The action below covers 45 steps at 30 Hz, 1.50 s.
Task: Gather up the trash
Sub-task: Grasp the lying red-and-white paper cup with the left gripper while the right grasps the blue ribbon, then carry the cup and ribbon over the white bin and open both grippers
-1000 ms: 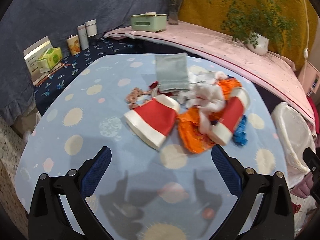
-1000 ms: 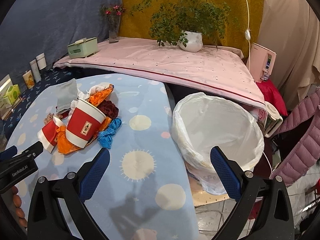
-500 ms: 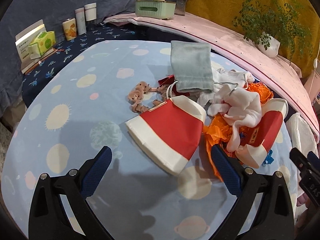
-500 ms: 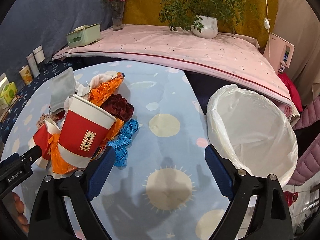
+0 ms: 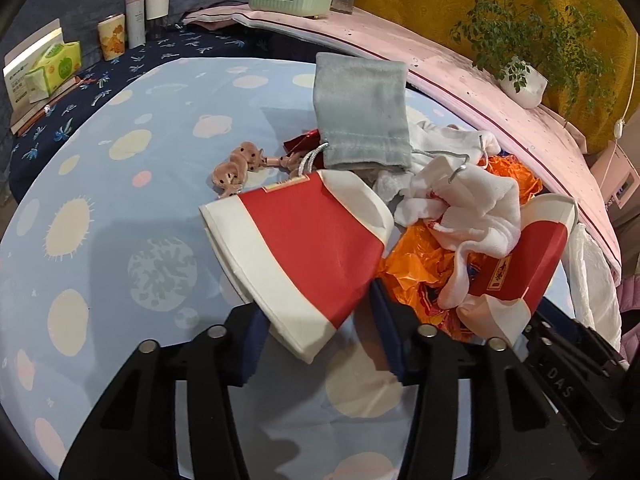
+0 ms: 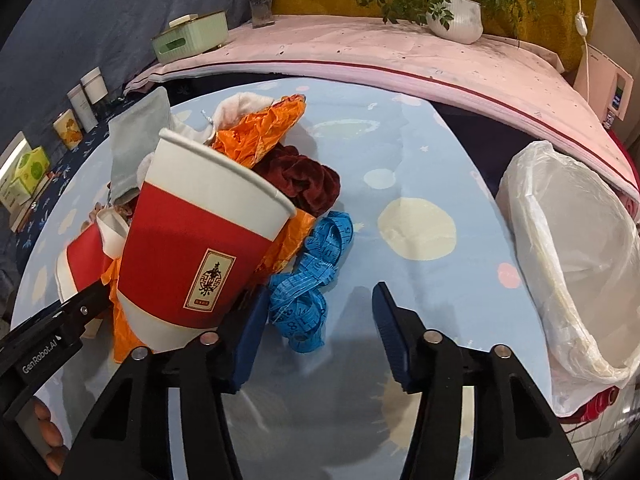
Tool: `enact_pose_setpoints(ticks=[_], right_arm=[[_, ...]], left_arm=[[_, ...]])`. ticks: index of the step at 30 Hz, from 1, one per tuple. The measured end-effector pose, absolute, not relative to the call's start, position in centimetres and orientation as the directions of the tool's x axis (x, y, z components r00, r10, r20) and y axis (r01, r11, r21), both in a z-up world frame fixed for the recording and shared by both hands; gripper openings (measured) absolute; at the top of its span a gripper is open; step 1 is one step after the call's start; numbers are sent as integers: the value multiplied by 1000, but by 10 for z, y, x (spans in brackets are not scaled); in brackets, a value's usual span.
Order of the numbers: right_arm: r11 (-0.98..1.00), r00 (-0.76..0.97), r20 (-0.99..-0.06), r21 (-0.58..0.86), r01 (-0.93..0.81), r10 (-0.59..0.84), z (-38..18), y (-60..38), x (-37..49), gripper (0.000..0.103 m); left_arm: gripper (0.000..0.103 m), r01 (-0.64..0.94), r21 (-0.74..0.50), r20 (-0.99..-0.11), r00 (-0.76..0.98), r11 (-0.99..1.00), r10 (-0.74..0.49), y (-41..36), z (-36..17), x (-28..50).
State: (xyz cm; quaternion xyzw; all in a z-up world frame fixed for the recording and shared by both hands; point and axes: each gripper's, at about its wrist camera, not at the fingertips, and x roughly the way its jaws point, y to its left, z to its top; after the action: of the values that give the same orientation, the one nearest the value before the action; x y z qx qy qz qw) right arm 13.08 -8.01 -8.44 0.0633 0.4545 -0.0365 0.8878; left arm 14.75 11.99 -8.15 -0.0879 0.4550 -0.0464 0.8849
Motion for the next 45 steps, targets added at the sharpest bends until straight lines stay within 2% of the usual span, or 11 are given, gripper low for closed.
enact_pose_setpoints(ticks=[1,3,8,17,25,35,45], right_arm=[[990,579,-815,85,116,2,-86,-79,131,36],[992,585,-811,74,105,-2,-87,-76,130,29],[991,591,-806,89,95,16,-86,-78,126,21],[991,656,-755,83,108,-9,-52,-91,107,20],[986,715,-699,92,136,-34,-11,-117,83,20],[970,750,-651,86,227,-118,21,-174,51,20],[936,742,-640,101,338,-199,27,-243,24,20]], left_arm=[[38,9,-200,-796,581,980,-168,119,-81,147],[17,22,-207,-798,575,978,-182,118,-80,146],[4,32,-214,-788,585,976,-192,118,-73,142],[3,54,-194,-734,654,980,-182,111,-34,123],[3,121,-194,-675,704,974,-221,81,11,105],[3,277,-170,-625,711,946,-321,-2,48,85],[3,434,-139,-624,659,890,-419,-96,52,73]])
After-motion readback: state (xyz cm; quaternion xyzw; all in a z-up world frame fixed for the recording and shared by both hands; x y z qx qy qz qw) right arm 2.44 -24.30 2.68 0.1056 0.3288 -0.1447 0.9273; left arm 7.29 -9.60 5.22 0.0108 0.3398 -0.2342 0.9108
